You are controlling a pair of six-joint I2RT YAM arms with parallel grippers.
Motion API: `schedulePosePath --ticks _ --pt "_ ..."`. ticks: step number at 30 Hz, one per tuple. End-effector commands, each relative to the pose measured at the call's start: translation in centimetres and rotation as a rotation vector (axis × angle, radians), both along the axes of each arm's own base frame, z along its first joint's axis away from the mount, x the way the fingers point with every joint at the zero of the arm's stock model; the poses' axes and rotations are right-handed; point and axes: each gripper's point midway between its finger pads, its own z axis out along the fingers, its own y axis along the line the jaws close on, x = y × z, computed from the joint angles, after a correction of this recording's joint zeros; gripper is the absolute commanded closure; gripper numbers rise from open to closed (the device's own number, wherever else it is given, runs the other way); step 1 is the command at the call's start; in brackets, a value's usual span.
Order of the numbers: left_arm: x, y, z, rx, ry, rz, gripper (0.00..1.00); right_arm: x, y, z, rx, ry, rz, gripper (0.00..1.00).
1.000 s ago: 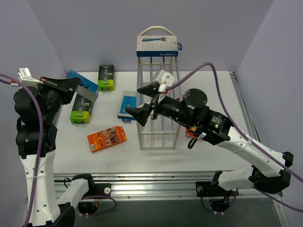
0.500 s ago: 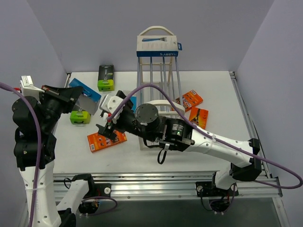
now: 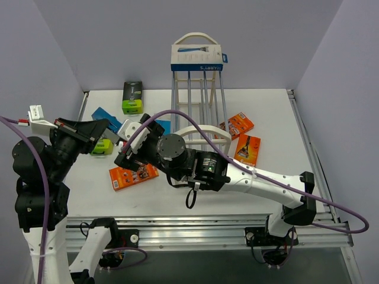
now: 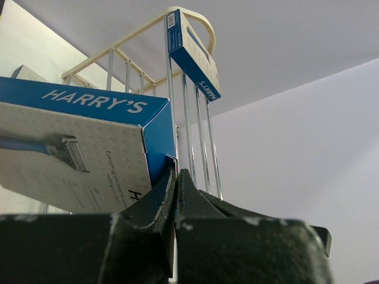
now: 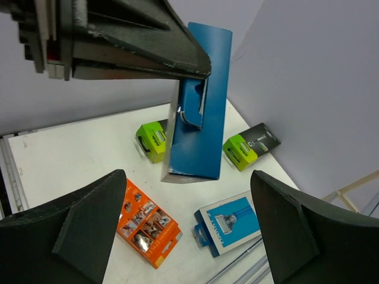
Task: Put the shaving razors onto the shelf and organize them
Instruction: Pass the shaving razor from the left arm to the right
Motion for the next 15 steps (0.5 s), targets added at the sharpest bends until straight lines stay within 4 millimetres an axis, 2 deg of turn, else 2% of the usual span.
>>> schedulePosePath --ticks 1,9,11,13,15 --pt "-0.9 -0.6 0.9 0.005 -0.044 -0.032 0.98 0.8 -0.1 3.0 0.082 -0.049 -0.07 0.19" --pt "-1.3 -1.5 0.9 -0.014 -0.054 -0.083 0.98 0.8 1.7 2.0 0.057 -0.049 -0.045 0.18" --pt "-1.5 -1.5 1.0 -0.011 -0.058 -0.083 0.98 0.8 2.1 1.7 0.056 -0.049 -0.039 0.25" --pt "-1.9 -2.1 1.1 -0.011 -0.06 -0.115 0.98 0.9 2.3 1.5 0.059 -0.044 -0.038 0.38" --pt "-1.9 -2.2 1.3 -0.011 -0.064 -0.118 0.98 1.0 2.5 1.6 0.065 -0.041 -0.039 0.45"
